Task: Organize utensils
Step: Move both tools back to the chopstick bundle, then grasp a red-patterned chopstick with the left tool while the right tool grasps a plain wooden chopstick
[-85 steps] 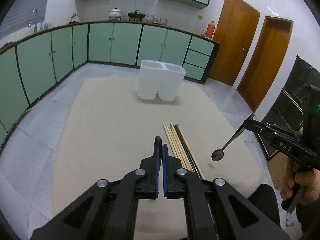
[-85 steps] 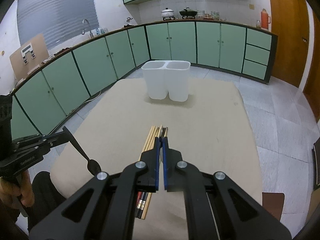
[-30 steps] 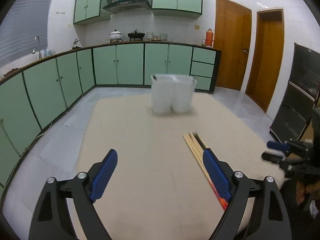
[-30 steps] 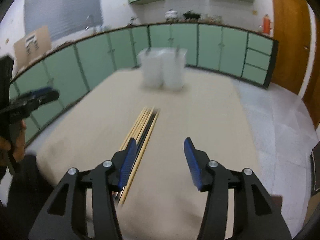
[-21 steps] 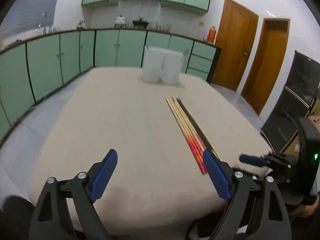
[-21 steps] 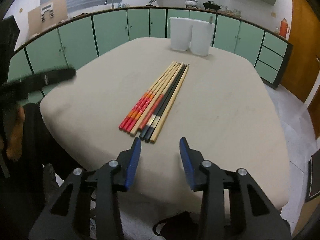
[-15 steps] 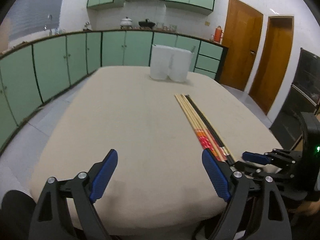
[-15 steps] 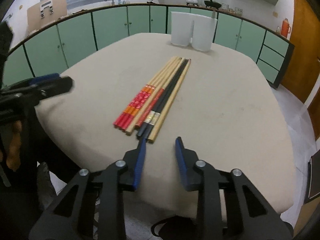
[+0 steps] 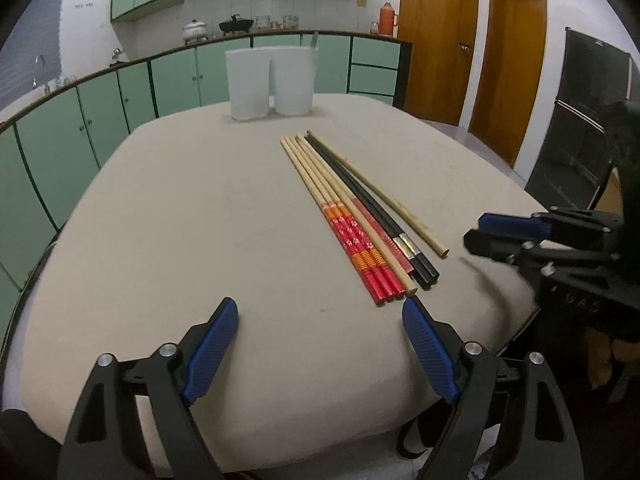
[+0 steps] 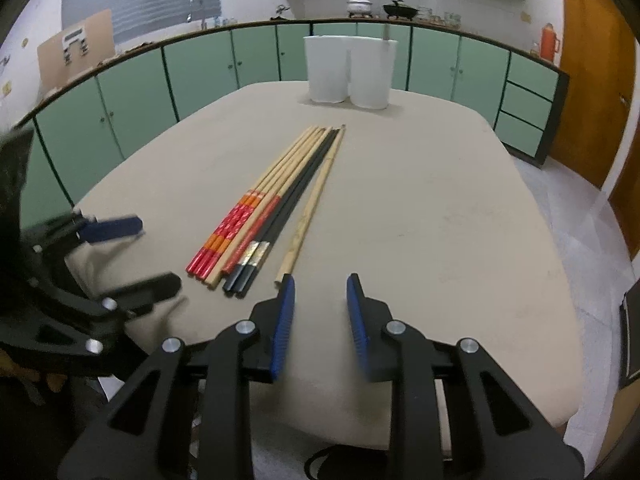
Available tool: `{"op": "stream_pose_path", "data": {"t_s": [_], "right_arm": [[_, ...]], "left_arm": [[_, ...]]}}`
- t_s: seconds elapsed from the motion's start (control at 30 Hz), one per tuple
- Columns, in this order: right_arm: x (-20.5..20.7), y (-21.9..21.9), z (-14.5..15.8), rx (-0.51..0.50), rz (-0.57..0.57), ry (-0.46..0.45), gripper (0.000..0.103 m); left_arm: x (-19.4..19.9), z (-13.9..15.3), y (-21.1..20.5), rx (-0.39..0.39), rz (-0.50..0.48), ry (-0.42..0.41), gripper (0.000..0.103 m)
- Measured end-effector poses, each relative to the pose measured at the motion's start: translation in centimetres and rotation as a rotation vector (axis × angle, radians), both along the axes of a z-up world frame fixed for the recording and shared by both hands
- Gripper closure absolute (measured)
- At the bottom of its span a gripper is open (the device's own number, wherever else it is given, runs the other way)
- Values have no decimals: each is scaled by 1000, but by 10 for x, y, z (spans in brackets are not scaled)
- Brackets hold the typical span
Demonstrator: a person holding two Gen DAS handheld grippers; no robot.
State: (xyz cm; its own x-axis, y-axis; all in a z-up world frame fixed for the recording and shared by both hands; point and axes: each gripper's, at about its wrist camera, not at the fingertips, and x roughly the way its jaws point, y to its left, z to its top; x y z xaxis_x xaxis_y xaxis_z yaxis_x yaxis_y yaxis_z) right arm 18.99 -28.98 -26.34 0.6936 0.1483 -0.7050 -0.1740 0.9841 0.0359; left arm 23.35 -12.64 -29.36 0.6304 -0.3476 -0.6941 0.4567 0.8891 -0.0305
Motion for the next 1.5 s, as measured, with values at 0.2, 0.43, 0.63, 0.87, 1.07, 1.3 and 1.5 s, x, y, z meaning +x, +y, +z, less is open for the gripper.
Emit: {"op": "stream_pose_path", "data": {"t_s": [0.2, 0.43, 0.63, 0.87, 1.07, 1.3, 1.5], "right_arm": [[0, 1, -2, 4, 14, 9, 76], [7, 8, -5, 3, 42, 13, 76], [16, 16, -10, -16, 49, 11, 75], [15, 20, 5, -9, 59, -30, 71], [22, 23, -8, 1, 63, -9, 73], [29, 15, -11, 9, 7, 11, 95], [21, -2, -11, -10, -149, -9, 97]], "left_arm": [[8, -1, 3, 26, 46, -17, 20], [7, 1, 14, 11, 66, -13, 21], [15, -2, 2, 30, 38, -48, 33], [25, 1, 8, 17, 71, -49, 40], [29, -1, 7, 11, 67, -57, 61], [32, -3, 8, -10, 80, -73, 97], [30, -2, 16, 3, 158, -89, 97]]}}
